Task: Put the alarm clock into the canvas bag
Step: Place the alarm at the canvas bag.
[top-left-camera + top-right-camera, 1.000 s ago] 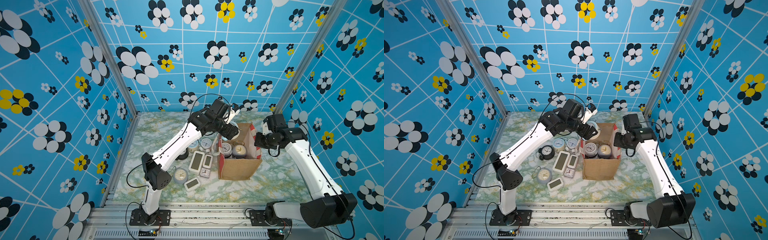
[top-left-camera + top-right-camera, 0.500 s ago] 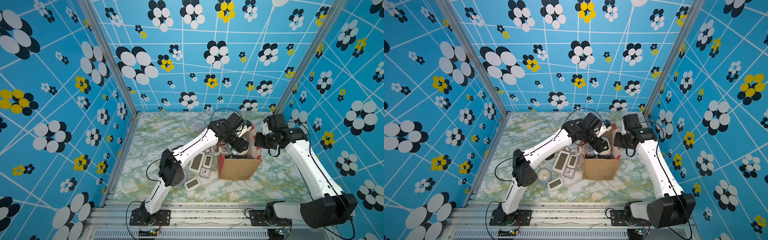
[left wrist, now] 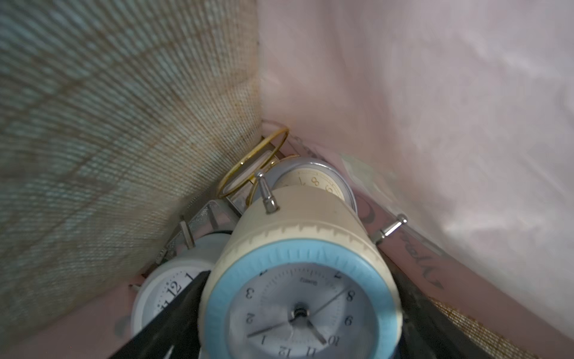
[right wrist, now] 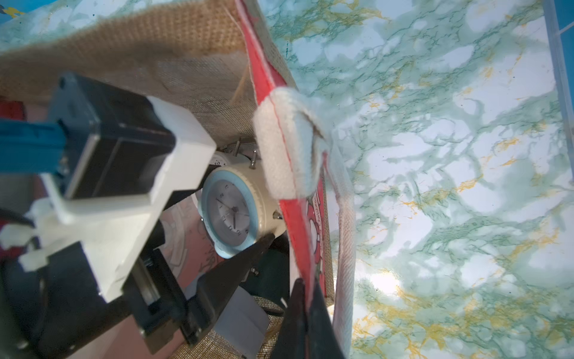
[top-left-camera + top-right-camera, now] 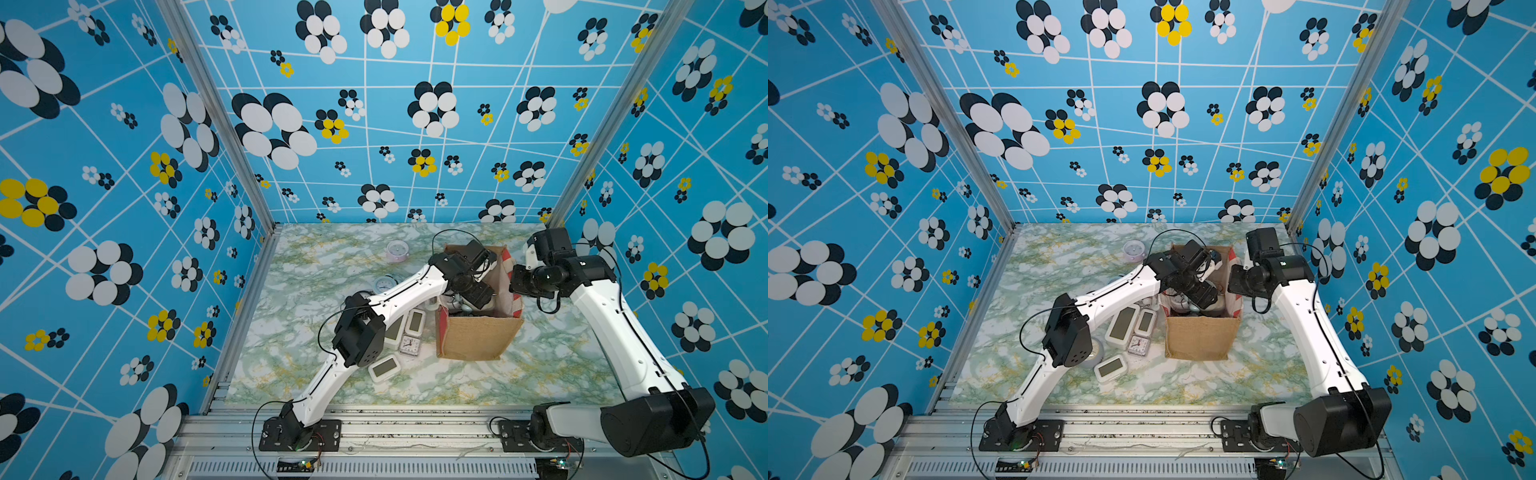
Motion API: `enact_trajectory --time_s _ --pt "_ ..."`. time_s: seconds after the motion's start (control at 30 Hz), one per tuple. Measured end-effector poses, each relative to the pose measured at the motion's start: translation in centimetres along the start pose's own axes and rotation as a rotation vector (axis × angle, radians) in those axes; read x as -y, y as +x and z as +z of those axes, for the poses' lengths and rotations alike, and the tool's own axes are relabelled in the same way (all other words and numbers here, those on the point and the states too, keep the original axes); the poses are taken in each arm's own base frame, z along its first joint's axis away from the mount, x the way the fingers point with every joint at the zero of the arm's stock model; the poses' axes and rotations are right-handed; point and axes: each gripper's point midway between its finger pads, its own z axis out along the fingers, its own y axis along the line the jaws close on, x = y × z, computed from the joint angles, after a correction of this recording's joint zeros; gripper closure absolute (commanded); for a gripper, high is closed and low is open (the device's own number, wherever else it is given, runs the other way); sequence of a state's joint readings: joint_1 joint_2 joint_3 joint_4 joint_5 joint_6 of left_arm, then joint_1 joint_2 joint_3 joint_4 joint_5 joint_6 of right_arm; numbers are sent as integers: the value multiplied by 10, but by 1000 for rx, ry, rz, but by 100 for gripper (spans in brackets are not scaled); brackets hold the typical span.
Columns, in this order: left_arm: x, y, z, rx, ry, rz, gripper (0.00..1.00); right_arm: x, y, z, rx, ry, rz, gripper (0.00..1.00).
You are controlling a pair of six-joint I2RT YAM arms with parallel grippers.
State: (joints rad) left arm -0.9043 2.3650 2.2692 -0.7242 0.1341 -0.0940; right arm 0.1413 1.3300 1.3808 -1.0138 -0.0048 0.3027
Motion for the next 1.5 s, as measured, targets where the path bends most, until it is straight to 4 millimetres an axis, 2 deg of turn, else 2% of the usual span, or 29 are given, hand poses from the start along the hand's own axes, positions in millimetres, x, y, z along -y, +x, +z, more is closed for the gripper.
enact_trajectory --time_s 0.03,0.2,0.3,0.43,0.57,0.7,0.9,1.1,1.3,1.5 --pt "-2 -3 2 10 -7 0 52 0 0 0 0 0 0 100" --pt "-11 -17 10 66 -33 -3 41 0 0 0 0 0 0 100" --pt "-17 -23 13 94 -39 -17 31 0 0 0 0 0 0 100" --pt "-18 -23 13 96 -40 -22 12 0 0 0 0 0 0 100" --pt "-19 -18 13 87 -45 -24 1 0 0 0 0 0 0 100" --pt "-24 -3 18 37 -65 -30 1 0 0 0 0 -1 0 100" --pt "-19 -8 4 43 -53 -33 1 0 0 0 0 -1 0 100" --pt "-6 -32 -39 113 -14 -37 0 0 0 0 0 -1 0 100" --pt "6 -55 -88 195 8 -36 4 0 0 0 0 -1 0 100" --pt "4 -59 -114 216 4 -48 9 0 0 0 0 -1 0 100"
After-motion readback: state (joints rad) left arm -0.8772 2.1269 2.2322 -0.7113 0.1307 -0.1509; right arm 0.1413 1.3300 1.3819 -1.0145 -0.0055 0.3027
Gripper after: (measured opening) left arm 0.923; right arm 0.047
